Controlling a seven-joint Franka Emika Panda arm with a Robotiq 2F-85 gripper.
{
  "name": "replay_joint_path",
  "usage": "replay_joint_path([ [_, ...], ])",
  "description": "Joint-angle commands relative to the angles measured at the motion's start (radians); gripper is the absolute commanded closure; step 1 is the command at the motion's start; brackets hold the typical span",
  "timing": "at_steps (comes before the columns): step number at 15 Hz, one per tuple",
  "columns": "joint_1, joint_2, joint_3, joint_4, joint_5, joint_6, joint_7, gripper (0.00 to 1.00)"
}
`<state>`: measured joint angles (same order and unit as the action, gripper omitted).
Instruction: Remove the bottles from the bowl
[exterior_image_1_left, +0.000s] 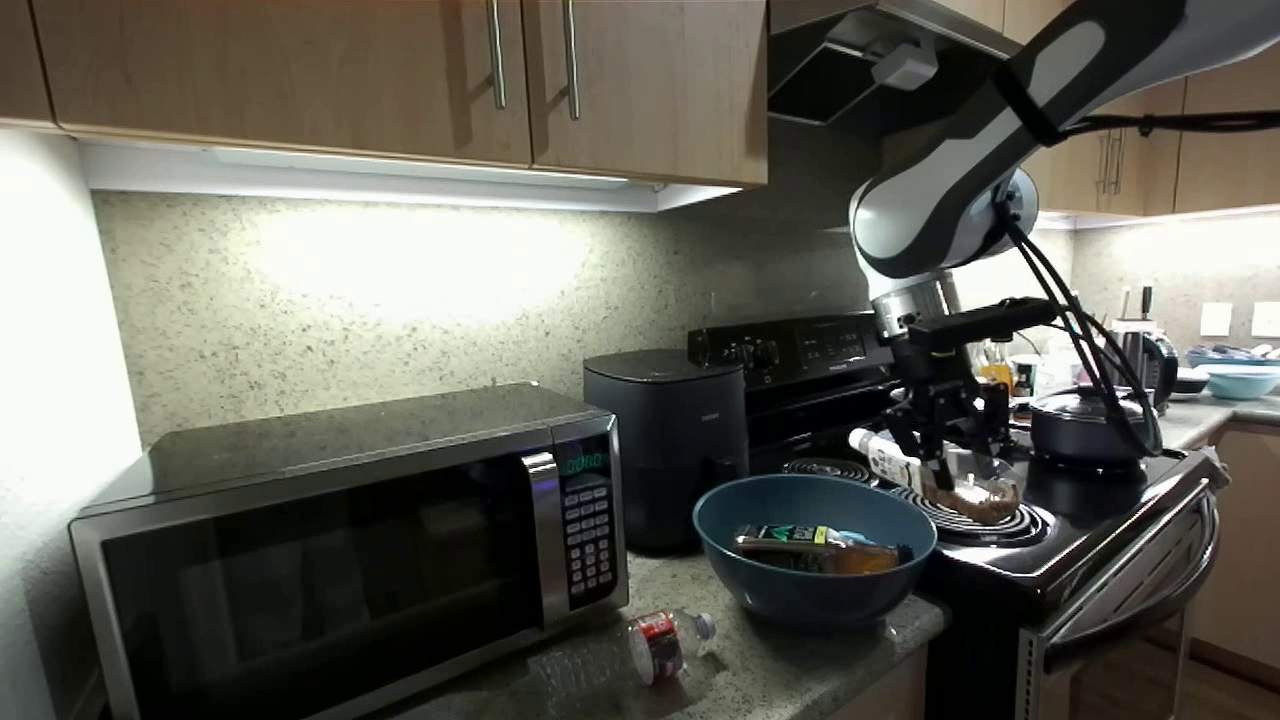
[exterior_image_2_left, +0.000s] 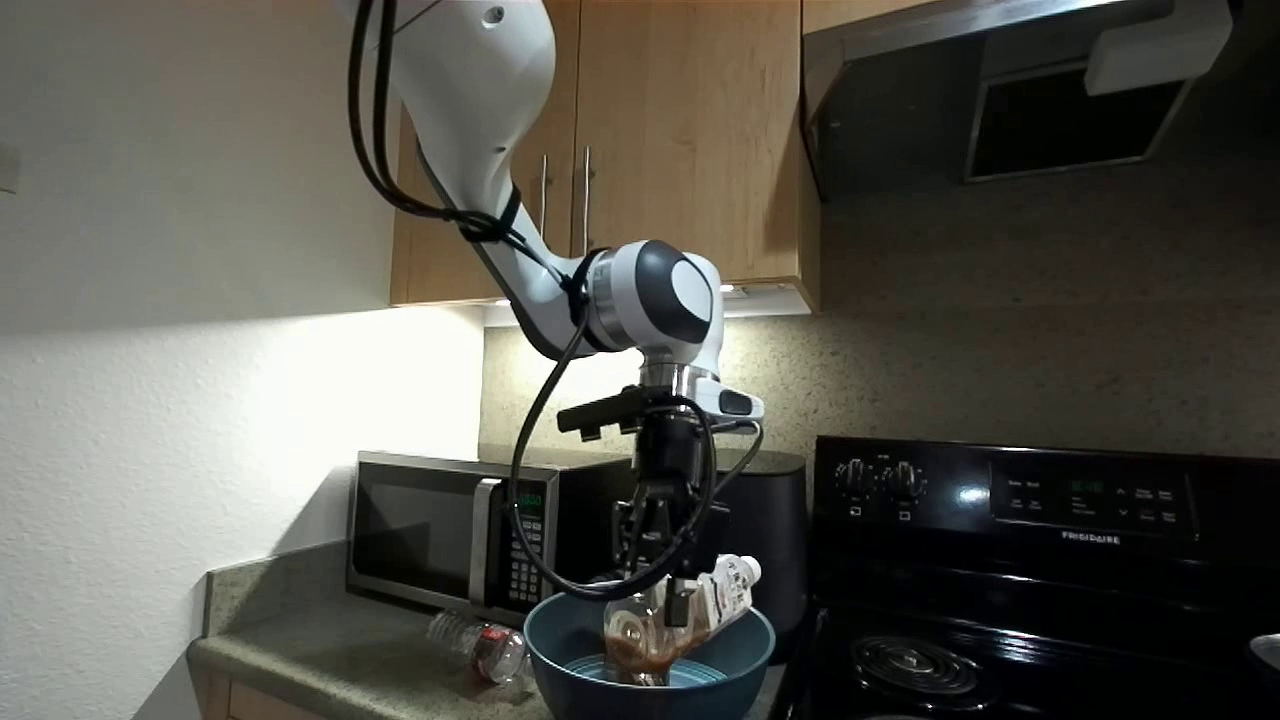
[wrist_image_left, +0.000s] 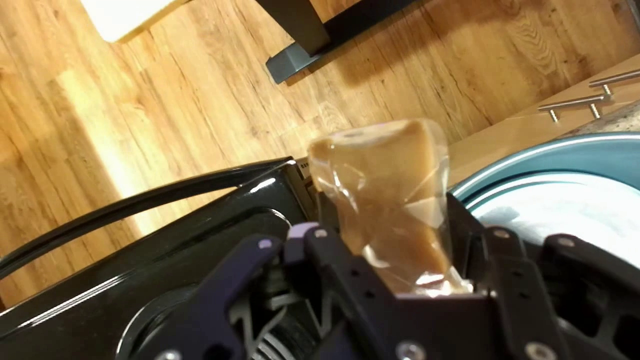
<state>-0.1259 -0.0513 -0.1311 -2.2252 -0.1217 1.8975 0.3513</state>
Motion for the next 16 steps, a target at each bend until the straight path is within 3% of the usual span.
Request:
replay_joint_path([
  [1, -0.049, 0.034, -0.047, 0.027, 0.008, -0.011, -0.027, 0.74],
  [7, -0.104, 0.163, -0.114, 0.113, 0.025, -0.004, -0.061, 0.74],
  [11, -0.116, 0.280, -0.111, 0.230, 0.015, -0.065, -0.313, 0.74],
  [16, -0.128, 0.408, -0.106, 0.379, -0.004, -0.151, -0.445, 0.74],
])
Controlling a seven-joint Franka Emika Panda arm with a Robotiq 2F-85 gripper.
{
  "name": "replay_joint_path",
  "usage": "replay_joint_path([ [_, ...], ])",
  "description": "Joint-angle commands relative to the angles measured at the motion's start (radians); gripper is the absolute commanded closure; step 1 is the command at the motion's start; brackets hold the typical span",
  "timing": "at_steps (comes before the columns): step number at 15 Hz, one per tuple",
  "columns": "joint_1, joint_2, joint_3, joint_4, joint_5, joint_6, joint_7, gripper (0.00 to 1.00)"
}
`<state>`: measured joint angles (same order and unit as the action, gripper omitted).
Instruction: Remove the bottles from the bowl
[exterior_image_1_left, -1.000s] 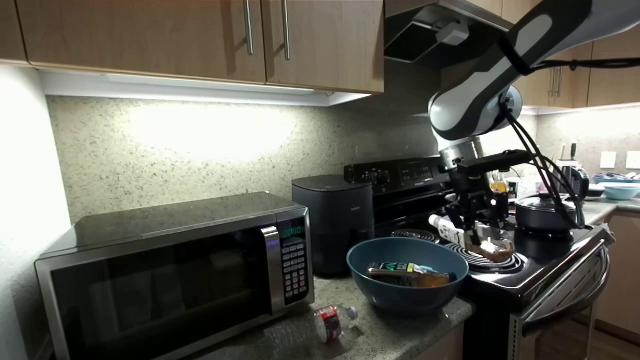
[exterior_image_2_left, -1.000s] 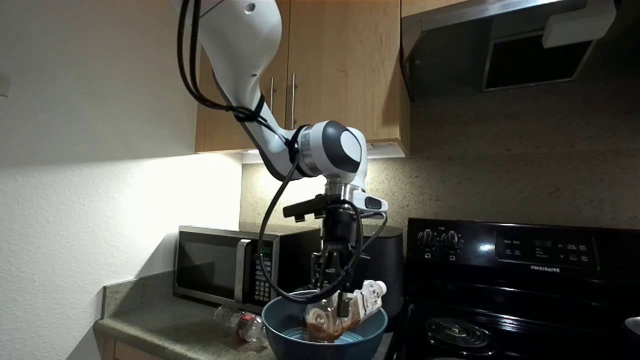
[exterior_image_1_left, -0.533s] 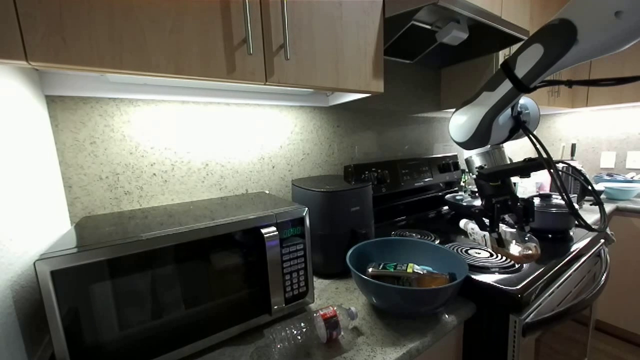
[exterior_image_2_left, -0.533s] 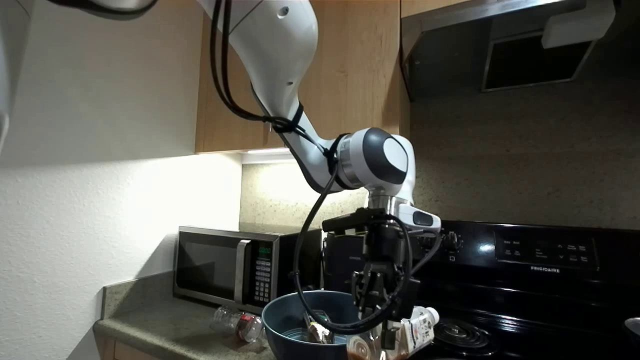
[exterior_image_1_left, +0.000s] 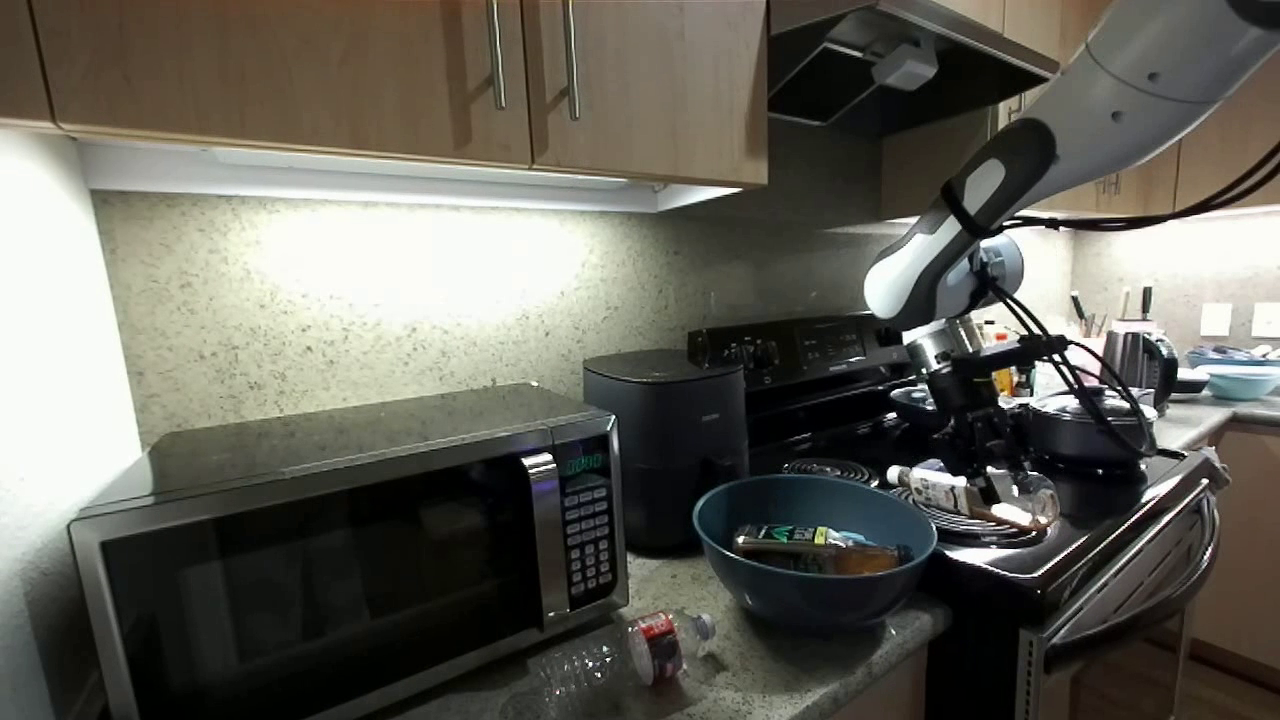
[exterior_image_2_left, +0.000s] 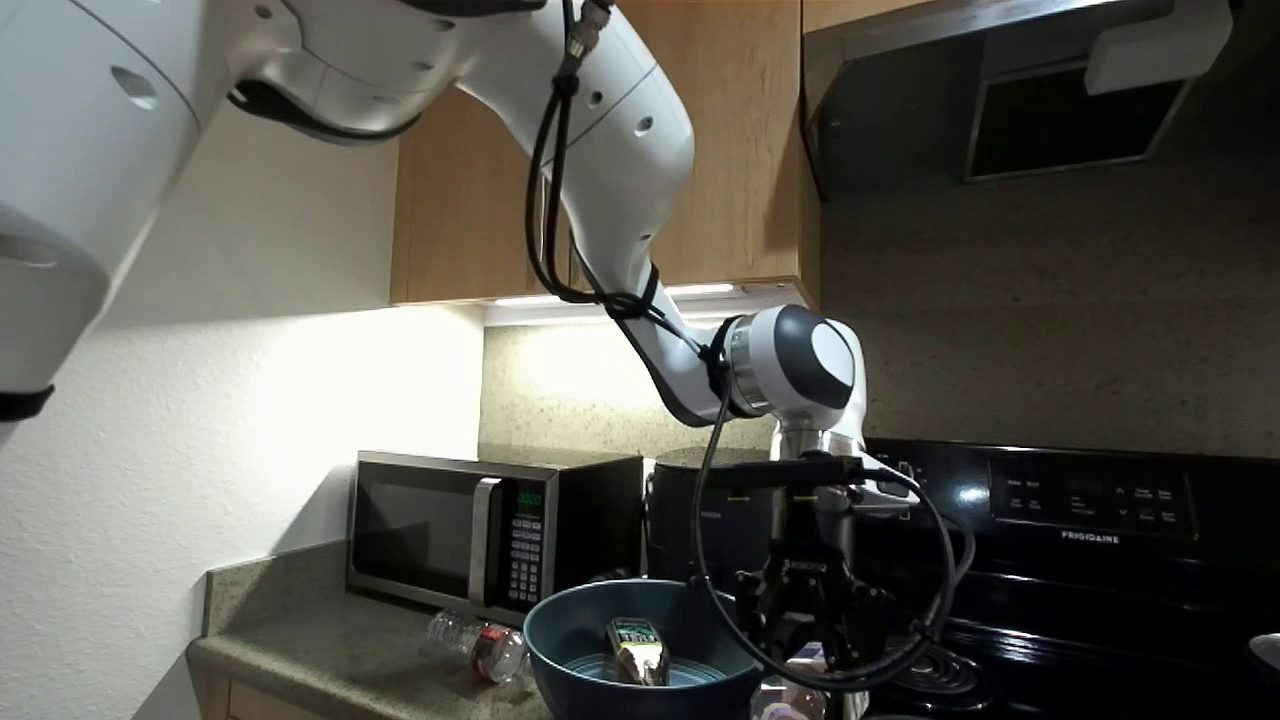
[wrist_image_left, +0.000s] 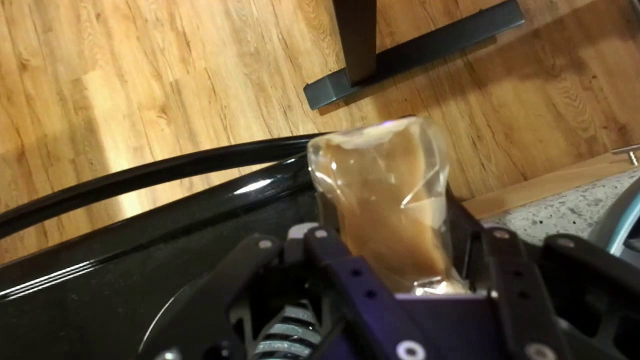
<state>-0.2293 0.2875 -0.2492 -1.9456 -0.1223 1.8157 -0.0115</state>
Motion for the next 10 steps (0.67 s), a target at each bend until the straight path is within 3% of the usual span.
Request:
replay_joint_path([
  [1, -0.028, 0.094, 0.012, 0.129, -0.004, -0.086, -0.096, 0.74],
  [5, -0.052, 0.177, 0.020, 0.231, 0.002, -0.131, -0.163, 0.74],
  [6, -0.054, 0.195, 0.021, 0.253, -0.002, -0.149, -0.166, 0.24],
  [8, -0.059, 0.222, 0.021, 0.289, -0.006, -0.172, -0.162, 0.18],
  [10, -0.064, 0.242, 0.020, 0.319, -0.005, -0.194, -0.152, 0.04],
])
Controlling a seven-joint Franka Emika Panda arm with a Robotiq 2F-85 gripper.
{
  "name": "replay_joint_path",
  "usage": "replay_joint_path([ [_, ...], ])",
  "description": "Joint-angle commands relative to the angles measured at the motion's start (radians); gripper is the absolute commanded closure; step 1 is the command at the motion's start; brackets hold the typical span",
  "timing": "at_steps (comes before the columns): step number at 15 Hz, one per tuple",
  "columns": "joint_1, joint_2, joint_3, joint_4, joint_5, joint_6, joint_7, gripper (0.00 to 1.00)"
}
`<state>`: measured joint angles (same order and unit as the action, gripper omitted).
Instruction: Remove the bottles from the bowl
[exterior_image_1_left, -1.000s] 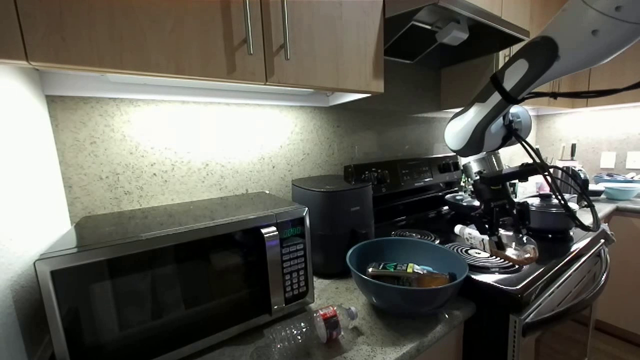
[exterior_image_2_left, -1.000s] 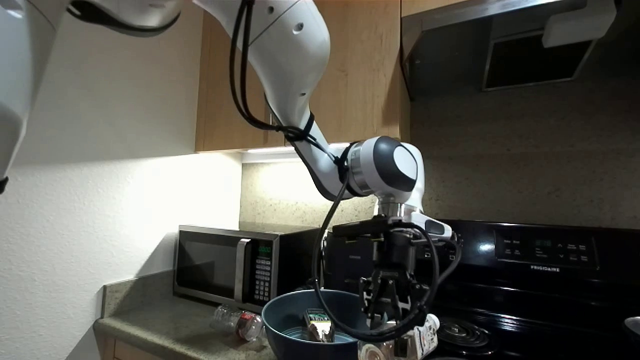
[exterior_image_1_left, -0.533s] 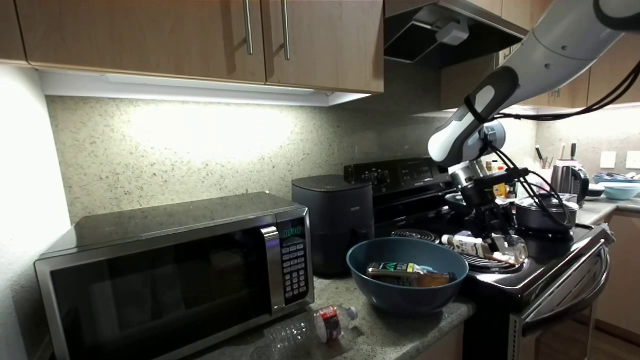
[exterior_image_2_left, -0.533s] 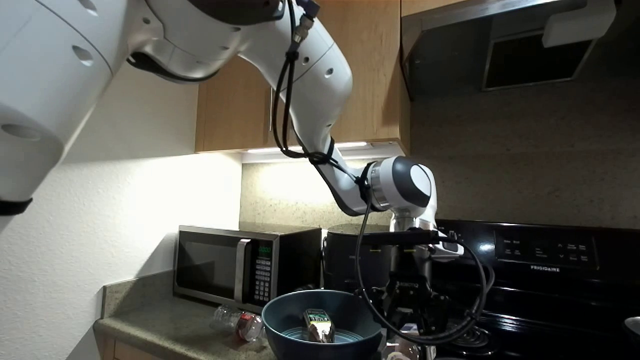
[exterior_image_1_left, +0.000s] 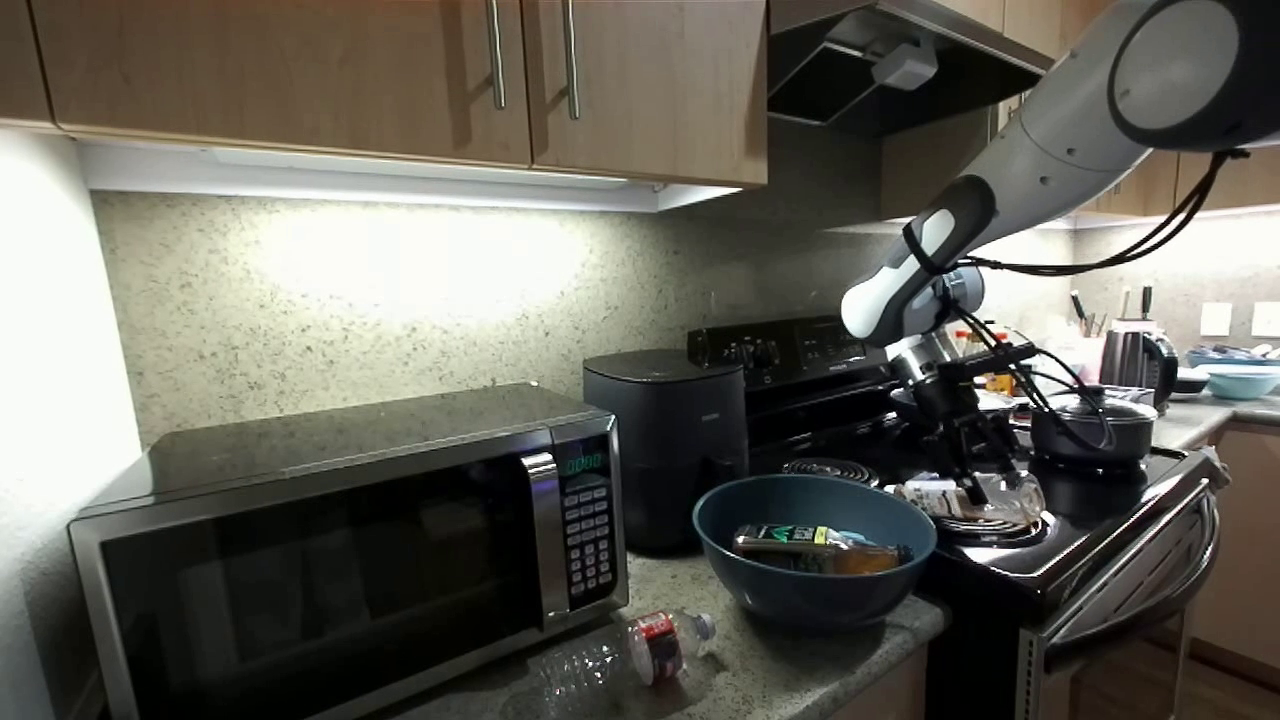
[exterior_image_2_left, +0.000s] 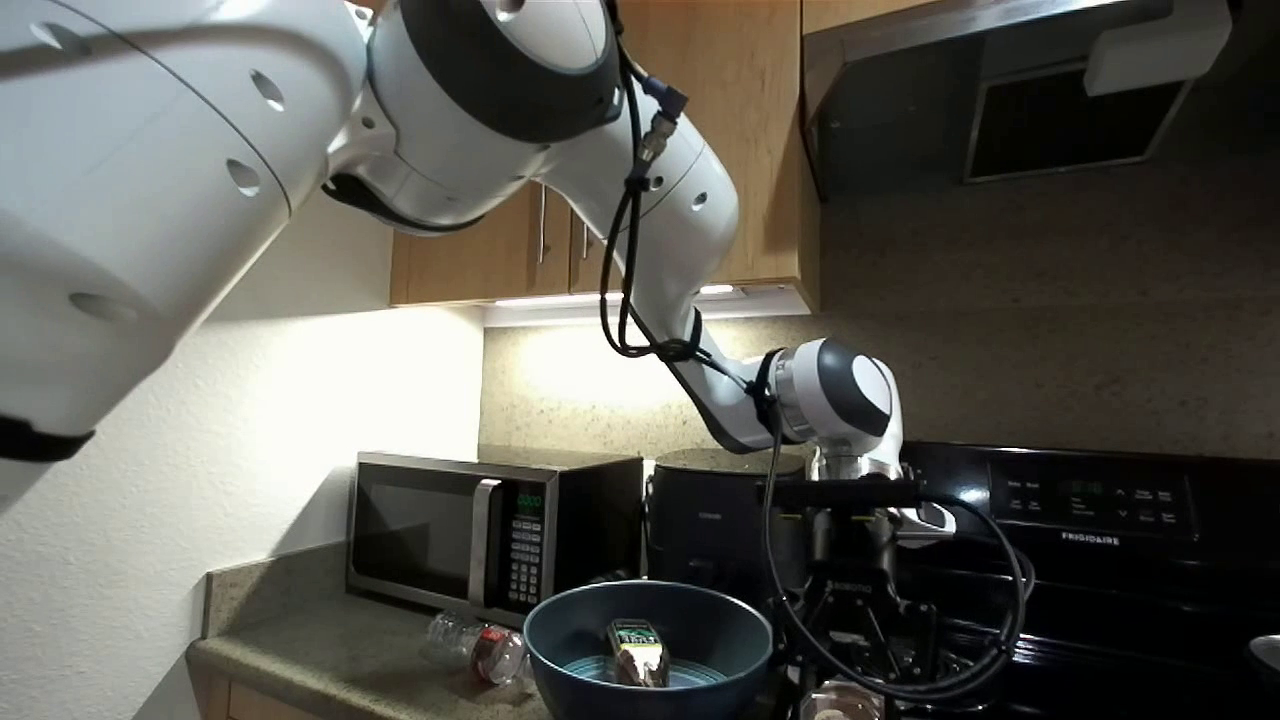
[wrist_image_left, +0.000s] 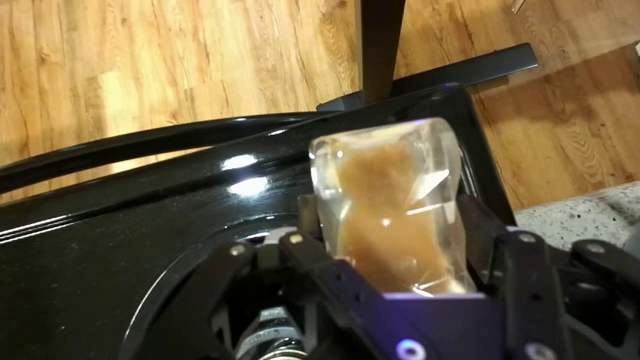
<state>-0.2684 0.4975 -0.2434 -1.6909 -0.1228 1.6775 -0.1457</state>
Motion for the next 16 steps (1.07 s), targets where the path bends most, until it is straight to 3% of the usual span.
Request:
replay_joint_path([
  [1, -0.028, 0.040, 0.015, 0.076, -0.003, -0.064, -0.014, 0.02],
  [5, -0.034, 0.042, 0.017, 0.100, 0.007, -0.087, 0.001, 0.00],
  [8, -0.012, 0.001, 0.011, 0.080, 0.011, -0.103, 0.090, 0.00],
  [16, 0.124, -0.228, 0.055, -0.089, 0.003, -0.014, 0.382, 0.00],
])
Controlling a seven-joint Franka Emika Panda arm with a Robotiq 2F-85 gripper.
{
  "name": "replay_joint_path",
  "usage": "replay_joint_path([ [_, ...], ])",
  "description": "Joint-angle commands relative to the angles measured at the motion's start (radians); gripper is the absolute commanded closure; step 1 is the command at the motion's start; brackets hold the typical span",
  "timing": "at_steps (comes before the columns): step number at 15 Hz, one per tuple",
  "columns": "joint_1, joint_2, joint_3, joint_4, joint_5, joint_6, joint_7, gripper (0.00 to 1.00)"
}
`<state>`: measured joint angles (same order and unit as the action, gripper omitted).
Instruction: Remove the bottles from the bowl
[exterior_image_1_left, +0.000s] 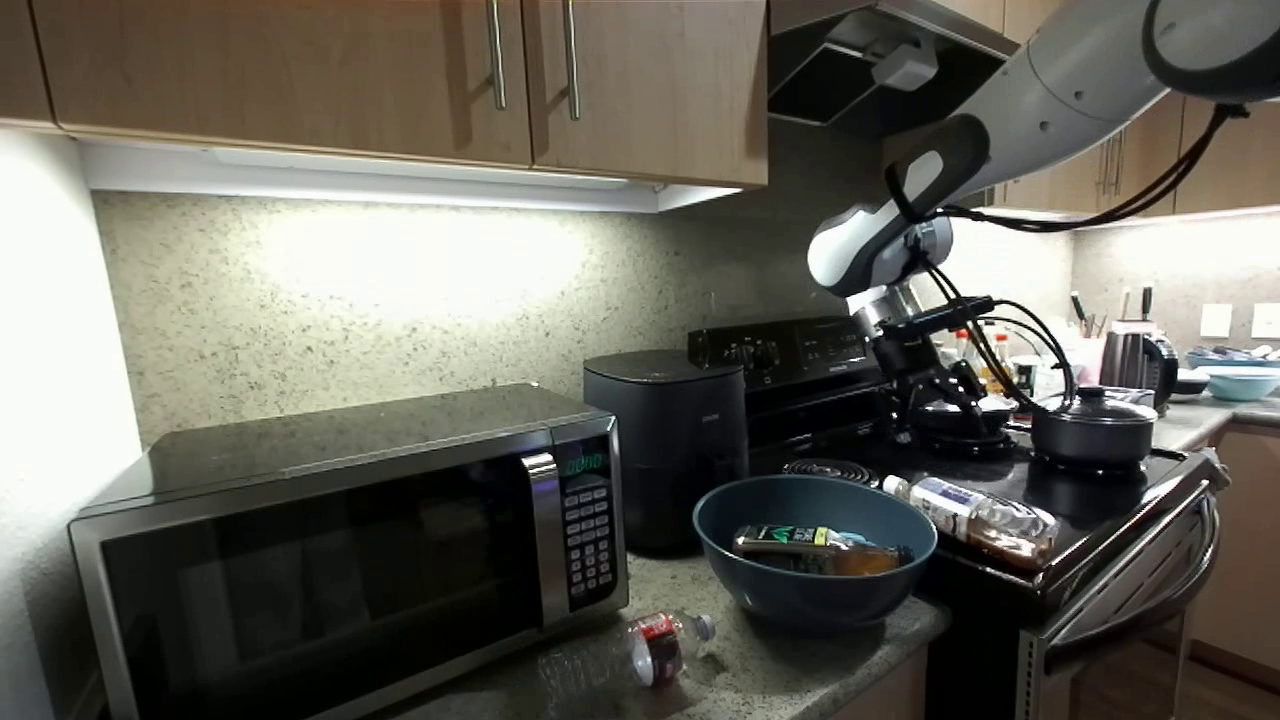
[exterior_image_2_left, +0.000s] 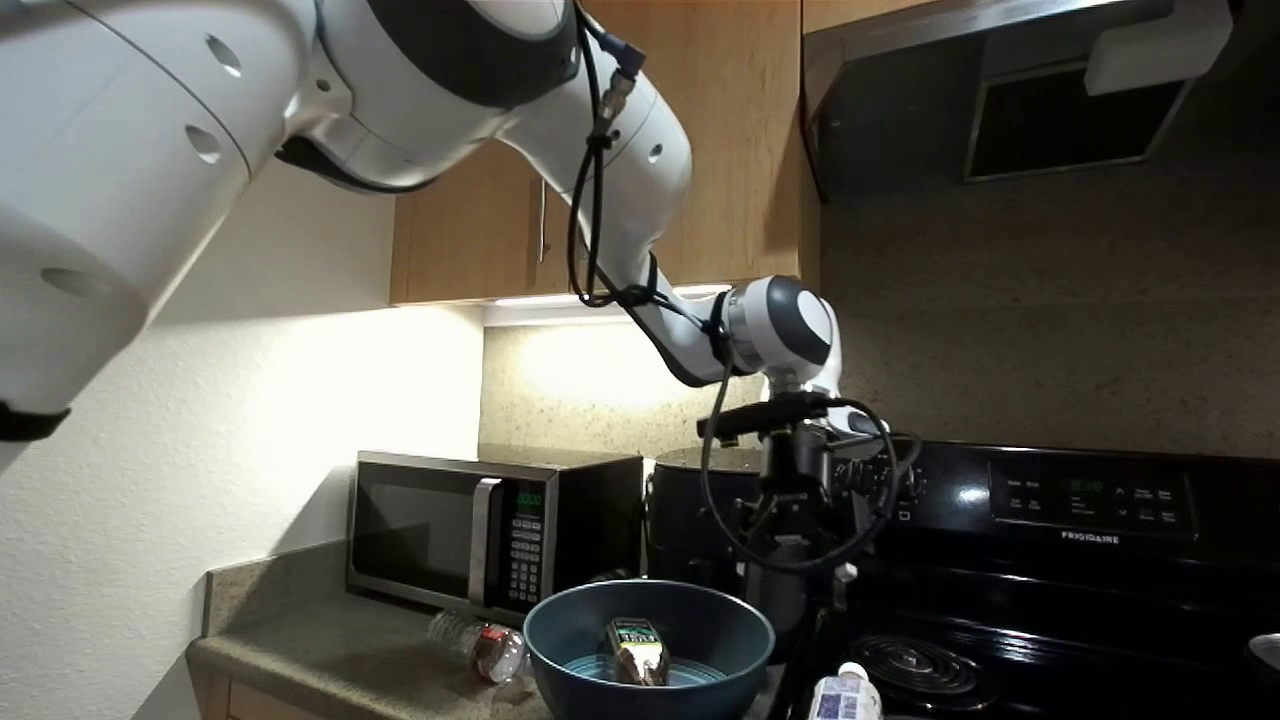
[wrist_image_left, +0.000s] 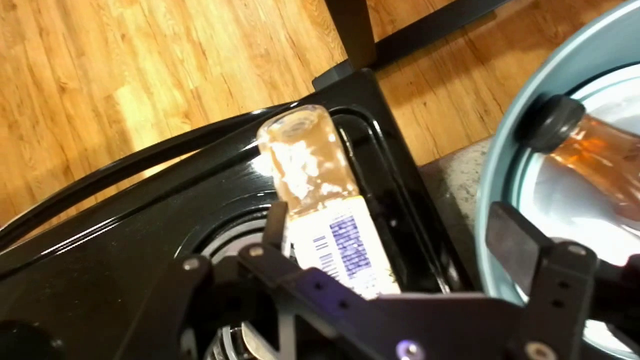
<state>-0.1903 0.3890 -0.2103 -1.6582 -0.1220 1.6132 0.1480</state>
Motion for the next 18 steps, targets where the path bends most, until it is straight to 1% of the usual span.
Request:
replay_joint_path([
  [1, 0.065, -0.144, 0.035, -0.143, -0.001, 0.058, 0.106, 0.00],
  [3, 0.098, -0.171, 0.061, -0.181, -0.004, 0.082, 0.121, 0.00],
  [4, 0.108, -0.189, 0.075, -0.207, -0.002, 0.108, 0.101, 0.00],
  [5, 0.092, -0.127, 0.062, -0.114, -0.001, 0.047, 0.092, 0.00],
  [7, 0.113, -0.149, 0.078, -0.151, -0.001, 0.073, 0.094, 0.00],
  [11, 0.109, -0.154, 0.077, -0.164, -0.001, 0.082, 0.094, 0.00],
  [13, 0.121, -0.125, 0.092, -0.135, -0.021, 0.084, 0.049, 0.00],
  [18, 0.143, -0.054, 0.152, -0.054, -0.018, 0.061, -0.143, 0.00],
])
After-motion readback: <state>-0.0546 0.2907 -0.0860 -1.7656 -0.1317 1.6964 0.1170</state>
